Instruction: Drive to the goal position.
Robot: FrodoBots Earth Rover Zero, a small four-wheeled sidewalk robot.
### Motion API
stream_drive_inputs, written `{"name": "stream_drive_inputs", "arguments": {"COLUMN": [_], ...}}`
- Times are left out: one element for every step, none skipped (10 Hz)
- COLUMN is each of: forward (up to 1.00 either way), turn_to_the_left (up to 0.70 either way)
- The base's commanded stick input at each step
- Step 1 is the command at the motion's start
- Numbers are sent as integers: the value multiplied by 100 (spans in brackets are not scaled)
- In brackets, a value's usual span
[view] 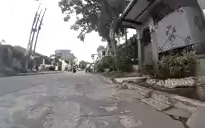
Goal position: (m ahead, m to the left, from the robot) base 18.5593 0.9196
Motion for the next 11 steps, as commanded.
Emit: {"name": "stream_drive_inputs", "arguments": {"forward": [100,100,100,100,100,100,100,100,100,100,100], "turn_to_the_left": [6,2,1,0,0,0,0,0,0,0,0]}}
